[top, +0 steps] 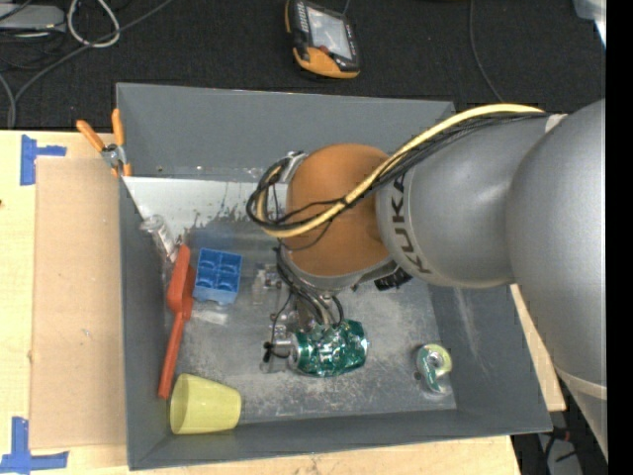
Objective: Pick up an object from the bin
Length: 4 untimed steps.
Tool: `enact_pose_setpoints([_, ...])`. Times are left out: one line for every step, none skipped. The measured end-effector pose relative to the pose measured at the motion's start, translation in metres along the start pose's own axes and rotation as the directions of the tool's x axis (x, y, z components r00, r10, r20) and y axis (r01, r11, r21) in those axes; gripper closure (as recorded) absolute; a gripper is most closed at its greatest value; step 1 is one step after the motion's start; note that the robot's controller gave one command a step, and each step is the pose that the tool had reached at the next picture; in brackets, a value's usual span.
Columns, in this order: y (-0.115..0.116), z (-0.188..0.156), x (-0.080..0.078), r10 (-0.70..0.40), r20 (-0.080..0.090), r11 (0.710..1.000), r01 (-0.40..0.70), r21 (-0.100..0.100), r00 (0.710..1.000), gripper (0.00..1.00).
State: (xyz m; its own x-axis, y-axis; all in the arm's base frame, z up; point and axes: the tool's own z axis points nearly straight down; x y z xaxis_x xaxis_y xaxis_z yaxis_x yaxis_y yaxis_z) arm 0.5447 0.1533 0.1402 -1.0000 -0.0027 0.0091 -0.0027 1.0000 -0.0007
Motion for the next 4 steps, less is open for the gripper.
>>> enact_pose_setpoints([-0.001, -0.005, -0.002, 0.005, 0.007, 1.0, -0.005, -0.001, 1.0, 0.0])
enact_pose_setpoints([-0.09, 0.072, -0.016, -0.098, 0.001, 0.995, 0.098, 0.001, 0.995, 0.0])
enact_pose_setpoints([-0.119, 0.017, -0.046, -0.183, 0.016, 0.983, 0.183, -0.004, 0.983, 0.0])
enact_pose_setpoints([-0.154, 0.041, -0.042, 0.1, -0.004, 0.995, -0.1, -0.004, 0.995, 0.0])
